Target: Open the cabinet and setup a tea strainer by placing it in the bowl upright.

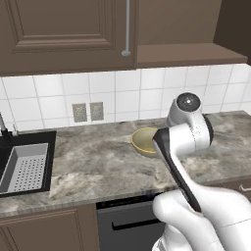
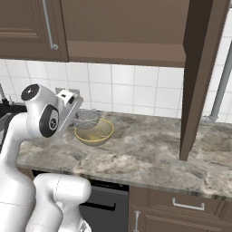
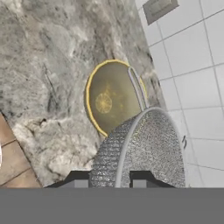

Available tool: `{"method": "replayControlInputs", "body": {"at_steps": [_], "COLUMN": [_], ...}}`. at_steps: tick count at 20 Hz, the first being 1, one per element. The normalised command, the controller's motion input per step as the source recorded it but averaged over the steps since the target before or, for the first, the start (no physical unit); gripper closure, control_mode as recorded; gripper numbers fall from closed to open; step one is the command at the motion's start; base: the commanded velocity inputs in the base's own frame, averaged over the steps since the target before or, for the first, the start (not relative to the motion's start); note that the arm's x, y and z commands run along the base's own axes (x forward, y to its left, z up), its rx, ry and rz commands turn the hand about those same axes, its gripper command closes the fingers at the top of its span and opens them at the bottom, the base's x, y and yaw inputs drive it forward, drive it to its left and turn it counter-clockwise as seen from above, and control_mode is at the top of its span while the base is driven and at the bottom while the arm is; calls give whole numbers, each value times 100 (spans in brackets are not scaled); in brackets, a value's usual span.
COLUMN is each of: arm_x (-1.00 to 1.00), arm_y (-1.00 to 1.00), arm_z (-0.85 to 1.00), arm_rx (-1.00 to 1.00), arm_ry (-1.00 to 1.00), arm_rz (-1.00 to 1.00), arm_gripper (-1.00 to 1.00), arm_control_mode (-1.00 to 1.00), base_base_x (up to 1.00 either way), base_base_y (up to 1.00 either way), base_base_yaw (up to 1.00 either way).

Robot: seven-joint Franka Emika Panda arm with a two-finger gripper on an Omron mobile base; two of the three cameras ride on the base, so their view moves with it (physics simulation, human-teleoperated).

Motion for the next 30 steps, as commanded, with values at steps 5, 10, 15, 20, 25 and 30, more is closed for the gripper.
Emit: {"method": "replayControlInputs", "body": {"at_steps": [5, 10, 15, 20, 25, 30], "arm_x": [20, 22, 33, 41, 35, 32], "arm_y": [-15, -4, 0, 1, 13, 36], "arm_z": [-39, -9, -1, -23, -42, -35], "arm_rx": [3, 6, 8, 4, 0, 0], "arm_ry": [5, -2, -6, 1, 4, 0], "arm_rz": [-1, 0, 0, -1, -1, 0], "arm_gripper": [100, 100, 100, 100, 100, 100], "arm_control_mode": [-100, -100, -100, -100, -100, -100], "base_base_x": [0, 0, 0, 0, 0, 0], "base_base_y": [0, 0, 0, 0, 0, 0], "base_base_yaw": [0, 0, 0, 0, 0, 0]}}
